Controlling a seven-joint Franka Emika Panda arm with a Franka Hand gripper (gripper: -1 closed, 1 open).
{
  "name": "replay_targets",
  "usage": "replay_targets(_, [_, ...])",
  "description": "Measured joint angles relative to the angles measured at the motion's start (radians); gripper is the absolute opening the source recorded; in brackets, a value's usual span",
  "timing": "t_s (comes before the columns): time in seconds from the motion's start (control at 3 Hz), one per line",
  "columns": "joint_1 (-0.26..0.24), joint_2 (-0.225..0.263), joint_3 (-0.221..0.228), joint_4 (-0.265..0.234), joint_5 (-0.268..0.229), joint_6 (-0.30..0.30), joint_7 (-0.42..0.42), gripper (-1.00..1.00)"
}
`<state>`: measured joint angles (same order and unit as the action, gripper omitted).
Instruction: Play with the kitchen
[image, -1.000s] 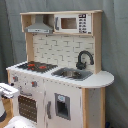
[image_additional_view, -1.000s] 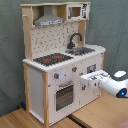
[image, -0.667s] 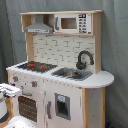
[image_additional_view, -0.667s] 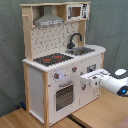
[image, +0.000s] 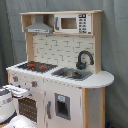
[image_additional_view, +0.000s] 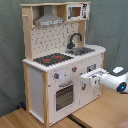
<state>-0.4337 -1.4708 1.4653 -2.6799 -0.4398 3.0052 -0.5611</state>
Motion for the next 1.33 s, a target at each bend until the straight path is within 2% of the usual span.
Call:
replay_targets(0.67, [-0.137,0.000,0.000,0.005,0.006,0.158,0.022,1.00])
replay_targets(1.0, [-0.208,0.000,0.000,0.024,0.008,0.226,0.031,1.00])
replay_targets(1.33, [-0.283,0.000,0.000,0.079,0.008,0.261,0.032,1.00])
